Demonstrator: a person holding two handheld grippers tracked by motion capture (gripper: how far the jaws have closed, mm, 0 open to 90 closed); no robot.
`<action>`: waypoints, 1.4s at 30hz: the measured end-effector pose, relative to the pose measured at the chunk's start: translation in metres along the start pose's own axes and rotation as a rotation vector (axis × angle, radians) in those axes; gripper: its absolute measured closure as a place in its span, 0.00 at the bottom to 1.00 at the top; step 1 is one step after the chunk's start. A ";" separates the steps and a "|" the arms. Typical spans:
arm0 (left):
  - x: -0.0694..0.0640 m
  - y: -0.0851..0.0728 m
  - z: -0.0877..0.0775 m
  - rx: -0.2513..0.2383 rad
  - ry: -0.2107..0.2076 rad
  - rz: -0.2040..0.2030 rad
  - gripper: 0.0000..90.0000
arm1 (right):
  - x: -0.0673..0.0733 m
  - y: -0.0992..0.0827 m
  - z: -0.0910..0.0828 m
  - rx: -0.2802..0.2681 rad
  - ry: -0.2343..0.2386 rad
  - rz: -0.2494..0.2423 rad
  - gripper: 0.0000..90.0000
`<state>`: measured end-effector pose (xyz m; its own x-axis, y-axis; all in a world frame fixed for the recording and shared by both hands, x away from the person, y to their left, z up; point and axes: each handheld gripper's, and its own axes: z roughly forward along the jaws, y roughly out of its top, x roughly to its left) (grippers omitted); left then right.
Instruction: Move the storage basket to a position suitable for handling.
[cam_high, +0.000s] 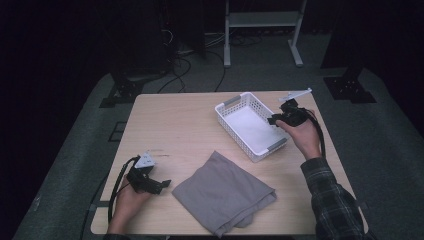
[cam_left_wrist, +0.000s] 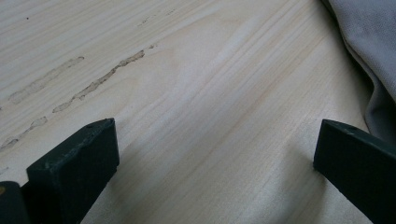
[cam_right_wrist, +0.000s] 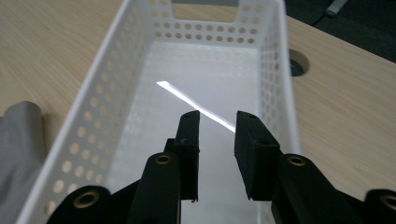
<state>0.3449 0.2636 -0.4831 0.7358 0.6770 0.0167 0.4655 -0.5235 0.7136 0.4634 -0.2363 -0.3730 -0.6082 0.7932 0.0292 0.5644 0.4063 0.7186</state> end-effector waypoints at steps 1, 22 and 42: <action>0.000 0.000 0.000 0.000 0.000 0.000 0.00 | 0.005 0.002 0.003 0.000 0.008 -0.002 0.77; 0.000 0.000 0.000 0.000 0.000 0.000 0.00 | 0.076 0.031 0.060 0.027 0.140 -0.065 0.78; 0.000 0.000 0.000 0.000 0.000 0.000 0.00 | 0.081 0.021 0.074 0.104 0.102 -0.057 0.91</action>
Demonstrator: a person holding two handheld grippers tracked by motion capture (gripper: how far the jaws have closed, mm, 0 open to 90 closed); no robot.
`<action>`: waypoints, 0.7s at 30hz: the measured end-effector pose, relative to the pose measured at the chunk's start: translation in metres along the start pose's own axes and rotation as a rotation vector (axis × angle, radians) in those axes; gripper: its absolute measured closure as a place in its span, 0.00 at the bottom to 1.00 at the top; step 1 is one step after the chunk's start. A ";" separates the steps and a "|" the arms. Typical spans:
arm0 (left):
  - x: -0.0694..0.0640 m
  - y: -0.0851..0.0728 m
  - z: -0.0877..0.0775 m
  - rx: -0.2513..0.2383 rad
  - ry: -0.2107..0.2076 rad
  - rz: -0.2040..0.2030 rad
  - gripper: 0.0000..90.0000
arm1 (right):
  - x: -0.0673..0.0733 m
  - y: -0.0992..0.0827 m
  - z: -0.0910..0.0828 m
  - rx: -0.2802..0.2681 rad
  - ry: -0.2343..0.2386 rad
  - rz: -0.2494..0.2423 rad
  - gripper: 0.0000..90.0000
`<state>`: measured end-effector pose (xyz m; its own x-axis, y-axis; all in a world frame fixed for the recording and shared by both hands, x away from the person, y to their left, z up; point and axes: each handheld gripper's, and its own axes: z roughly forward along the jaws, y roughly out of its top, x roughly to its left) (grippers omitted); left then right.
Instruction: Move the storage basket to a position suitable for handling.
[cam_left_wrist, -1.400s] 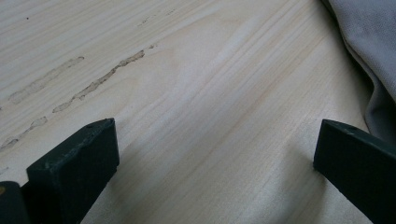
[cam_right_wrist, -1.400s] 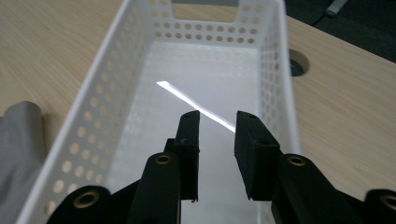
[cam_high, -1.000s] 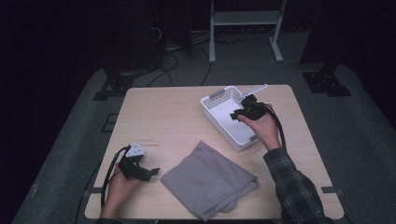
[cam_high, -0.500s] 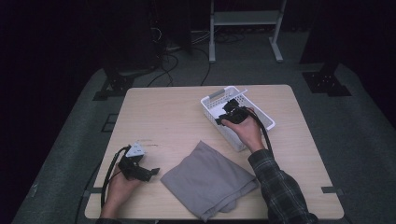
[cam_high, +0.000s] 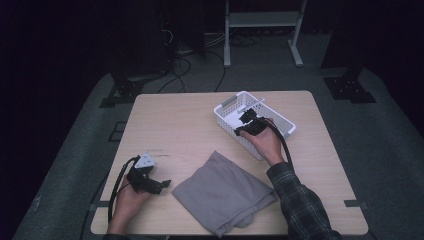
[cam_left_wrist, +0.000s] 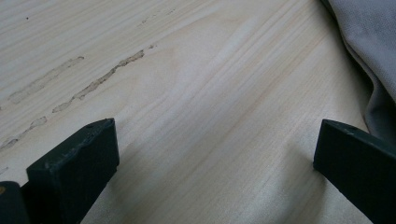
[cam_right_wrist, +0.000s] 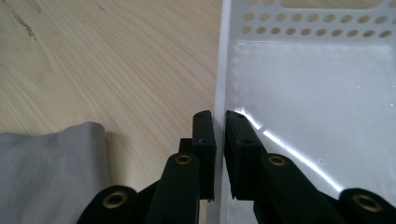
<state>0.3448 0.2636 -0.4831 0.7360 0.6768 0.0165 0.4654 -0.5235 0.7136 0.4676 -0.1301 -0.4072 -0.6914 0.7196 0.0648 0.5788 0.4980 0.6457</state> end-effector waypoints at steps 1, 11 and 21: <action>0.000 0.000 0.000 0.001 0.000 0.000 0.00 | 0.000 0.000 0.000 0.000 0.000 0.000 0.91; 0.000 0.000 0.000 0.000 0.000 0.000 0.00 | -0.003 -0.014 -0.018 -0.010 -0.016 -0.006 0.93; 0.000 0.000 0.000 0.003 -0.001 0.000 0.00 | -0.008 -0.031 -0.042 -0.029 -0.020 0.014 0.93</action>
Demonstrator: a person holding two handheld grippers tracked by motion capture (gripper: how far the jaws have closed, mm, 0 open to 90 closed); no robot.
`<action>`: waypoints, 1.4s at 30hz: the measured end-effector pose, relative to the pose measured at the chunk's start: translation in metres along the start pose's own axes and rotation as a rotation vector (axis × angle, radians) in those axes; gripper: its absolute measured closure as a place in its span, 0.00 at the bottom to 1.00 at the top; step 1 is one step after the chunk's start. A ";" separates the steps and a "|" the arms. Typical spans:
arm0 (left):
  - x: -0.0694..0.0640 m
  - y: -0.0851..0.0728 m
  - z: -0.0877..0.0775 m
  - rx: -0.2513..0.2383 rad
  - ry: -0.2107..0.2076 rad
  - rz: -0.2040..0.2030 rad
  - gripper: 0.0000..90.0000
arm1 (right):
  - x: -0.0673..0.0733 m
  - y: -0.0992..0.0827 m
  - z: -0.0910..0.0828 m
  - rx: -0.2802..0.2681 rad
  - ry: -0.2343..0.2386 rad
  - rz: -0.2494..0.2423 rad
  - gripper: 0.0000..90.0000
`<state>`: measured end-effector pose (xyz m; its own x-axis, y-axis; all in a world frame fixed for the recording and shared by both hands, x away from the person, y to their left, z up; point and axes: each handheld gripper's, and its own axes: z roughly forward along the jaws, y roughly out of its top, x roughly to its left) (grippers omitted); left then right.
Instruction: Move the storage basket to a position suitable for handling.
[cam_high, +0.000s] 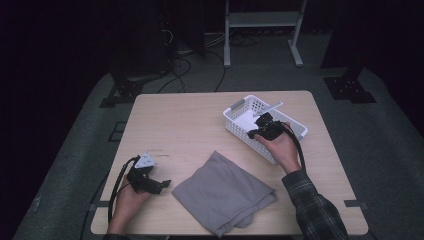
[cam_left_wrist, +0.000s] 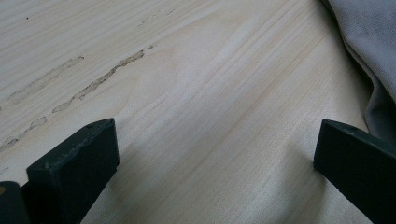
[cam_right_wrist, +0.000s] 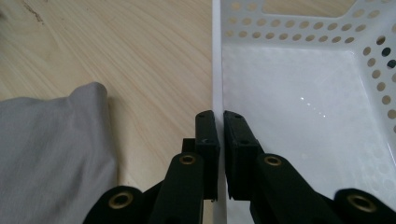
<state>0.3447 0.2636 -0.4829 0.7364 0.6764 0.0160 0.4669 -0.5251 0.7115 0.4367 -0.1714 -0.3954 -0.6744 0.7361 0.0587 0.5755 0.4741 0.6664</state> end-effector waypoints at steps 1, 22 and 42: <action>0.000 0.000 0.000 0.000 0.000 0.001 0.00 | -0.001 -0.003 -0.003 0.000 -0.001 0.005 0.93; 0.000 0.000 0.000 -0.003 0.001 -0.002 0.00 | -0.010 -0.062 -0.050 -0.025 -0.045 0.044 0.93; 0.000 0.000 0.000 -0.003 0.000 -0.001 0.00 | -0.005 -0.088 -0.062 0.012 -0.089 0.088 0.92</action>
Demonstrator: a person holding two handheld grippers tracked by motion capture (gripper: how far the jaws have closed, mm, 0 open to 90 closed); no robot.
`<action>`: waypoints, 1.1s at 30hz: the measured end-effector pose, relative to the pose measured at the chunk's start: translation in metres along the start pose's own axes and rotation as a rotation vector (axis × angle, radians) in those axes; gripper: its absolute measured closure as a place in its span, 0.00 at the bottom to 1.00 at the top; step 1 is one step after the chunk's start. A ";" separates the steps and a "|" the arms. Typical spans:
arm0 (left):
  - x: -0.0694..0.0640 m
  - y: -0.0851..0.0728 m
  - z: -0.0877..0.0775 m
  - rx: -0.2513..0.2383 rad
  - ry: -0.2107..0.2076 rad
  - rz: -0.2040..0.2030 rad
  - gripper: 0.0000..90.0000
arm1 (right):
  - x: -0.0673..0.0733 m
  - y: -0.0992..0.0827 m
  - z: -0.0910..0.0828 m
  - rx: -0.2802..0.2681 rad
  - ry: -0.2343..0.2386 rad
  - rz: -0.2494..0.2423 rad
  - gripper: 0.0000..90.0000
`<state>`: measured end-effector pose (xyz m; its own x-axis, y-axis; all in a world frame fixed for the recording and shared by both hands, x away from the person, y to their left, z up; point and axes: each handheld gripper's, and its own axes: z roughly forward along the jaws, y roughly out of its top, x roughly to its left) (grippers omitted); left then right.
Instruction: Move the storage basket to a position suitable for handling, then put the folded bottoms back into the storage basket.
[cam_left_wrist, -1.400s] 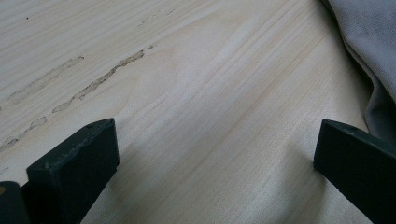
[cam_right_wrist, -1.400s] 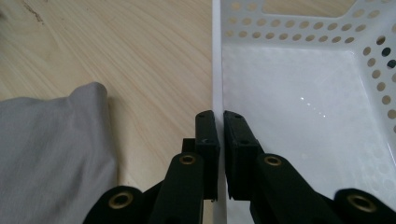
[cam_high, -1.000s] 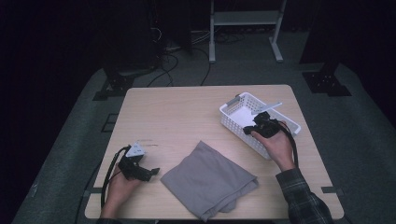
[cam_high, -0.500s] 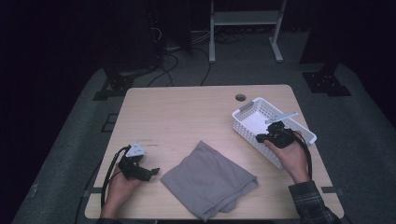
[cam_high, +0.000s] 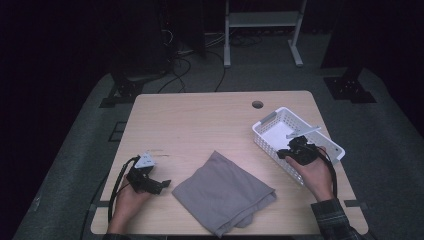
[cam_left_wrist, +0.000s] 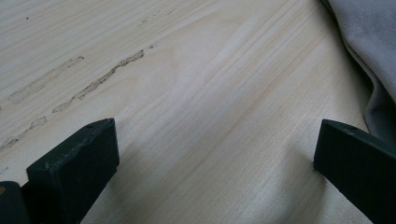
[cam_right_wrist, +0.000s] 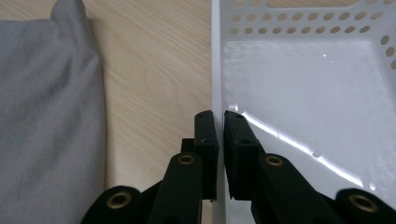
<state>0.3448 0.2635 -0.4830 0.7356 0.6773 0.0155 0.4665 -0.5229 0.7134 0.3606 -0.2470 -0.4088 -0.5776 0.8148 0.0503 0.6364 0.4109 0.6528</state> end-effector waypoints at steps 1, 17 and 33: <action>0.000 0.000 0.000 0.000 0.000 0.000 0.00 | -0.001 0.000 0.000 -0.004 0.003 0.002 0.92; 0.000 0.000 0.000 0.000 0.000 0.001 0.00 | 0.010 0.008 -0.008 -0.062 0.005 -0.014 0.46; 0.000 0.000 0.000 0.001 0.000 0.000 0.00 | 0.035 0.021 -0.013 -0.126 0.079 -0.050 0.21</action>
<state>0.3444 0.2635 -0.4830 0.7355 0.6773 0.0151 0.4670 -0.5230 0.7130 0.3472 -0.2157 -0.3839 -0.6487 0.7577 0.0712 0.5395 0.3918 0.7453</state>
